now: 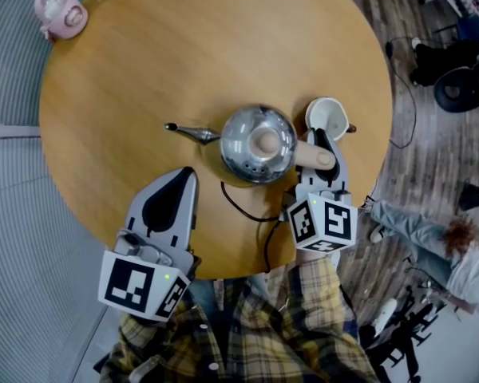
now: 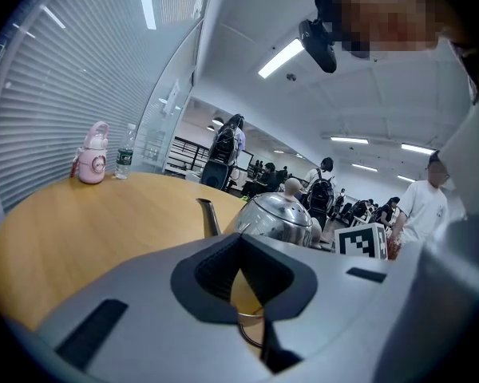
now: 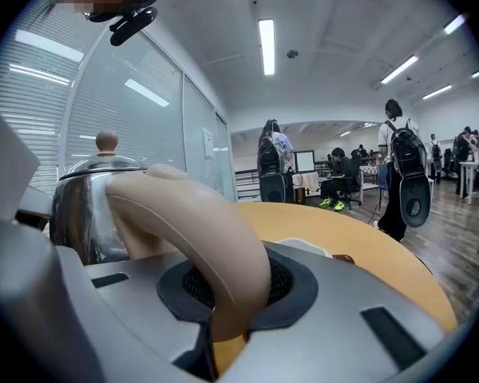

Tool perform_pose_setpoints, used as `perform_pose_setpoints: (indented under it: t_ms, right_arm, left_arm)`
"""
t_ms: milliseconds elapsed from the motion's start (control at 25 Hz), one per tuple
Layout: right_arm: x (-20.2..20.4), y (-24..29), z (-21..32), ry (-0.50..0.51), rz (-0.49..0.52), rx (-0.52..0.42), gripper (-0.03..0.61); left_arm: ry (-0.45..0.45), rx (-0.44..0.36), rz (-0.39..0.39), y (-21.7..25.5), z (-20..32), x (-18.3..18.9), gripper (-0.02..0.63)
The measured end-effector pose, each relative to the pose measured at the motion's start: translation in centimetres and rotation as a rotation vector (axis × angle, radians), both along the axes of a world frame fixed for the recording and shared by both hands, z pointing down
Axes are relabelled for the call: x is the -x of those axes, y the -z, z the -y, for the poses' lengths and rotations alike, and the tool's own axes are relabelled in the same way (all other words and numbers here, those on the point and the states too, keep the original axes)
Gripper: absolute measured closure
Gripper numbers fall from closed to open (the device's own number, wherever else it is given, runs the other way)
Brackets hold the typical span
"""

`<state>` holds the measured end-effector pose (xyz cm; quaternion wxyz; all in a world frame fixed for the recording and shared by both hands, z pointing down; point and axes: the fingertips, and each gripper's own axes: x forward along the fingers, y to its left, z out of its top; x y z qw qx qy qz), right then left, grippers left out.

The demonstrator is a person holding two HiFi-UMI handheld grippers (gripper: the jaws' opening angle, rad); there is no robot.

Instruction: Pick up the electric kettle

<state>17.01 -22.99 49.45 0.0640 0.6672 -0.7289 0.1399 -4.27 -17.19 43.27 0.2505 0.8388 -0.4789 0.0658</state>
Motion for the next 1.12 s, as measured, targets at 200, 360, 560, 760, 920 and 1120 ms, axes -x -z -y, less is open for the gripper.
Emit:
perform_pose_setpoints:
  t_ms: [200,360,560,760,920,1120]
  right_arm:
    - [-0.3,0.4,0.2,-0.023,-0.004,-0.015,0.505]
    - [-0.5,0.6,0.0,-0.042,0.011,-0.006,0.504]
    - [-0.5,2.1,0.4,-0.045,0.022,-0.029,0.505]
    - [-0.3,3.9,0.4,-0.035,-0.002,-0.042,0.504]
    - [-0.6,5.7,0.4,-0.034,-0.01,-0.054,0.504]
    - [-1.8,8.9,-0.8,-0.045,0.004,-0.065,0.503]
  left_arm:
    - [0.003,-0.008,0.0,0.6,0.1,0.2,0.611]
    - [0.005,-0.021,-0.001,1.3,0.2,0.4,0.611]
    - [0.009,-0.044,-0.007,2.5,0.6,0.6,0.611]
    - [0.012,-0.073,-0.013,4.1,0.6,0.8,0.611]
    - [0.022,-0.116,-0.009,5.9,0.7,1.3,0.611]
    - [0.027,-0.161,0.009,9.1,0.2,2.1,0.611]
